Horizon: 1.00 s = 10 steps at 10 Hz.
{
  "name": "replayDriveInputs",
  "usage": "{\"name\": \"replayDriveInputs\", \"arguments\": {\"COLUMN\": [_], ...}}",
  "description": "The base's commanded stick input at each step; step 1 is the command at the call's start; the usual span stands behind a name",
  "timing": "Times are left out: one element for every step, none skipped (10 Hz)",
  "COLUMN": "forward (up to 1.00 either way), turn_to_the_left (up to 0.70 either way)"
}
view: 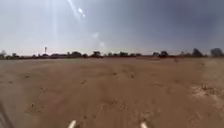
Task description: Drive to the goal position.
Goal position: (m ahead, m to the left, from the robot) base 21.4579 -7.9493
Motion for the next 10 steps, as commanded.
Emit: {"name": "replayDriveInputs", "arguments": {"forward": [0.50,0.50,0.50,0.50,0.50,0.50,0.50,0.50,0.50,0.50], "turn_to_the_left": [0.00,0.00,0.00,0.00,0.00,0.00,0.00,0.00,0.00,0.00]}}
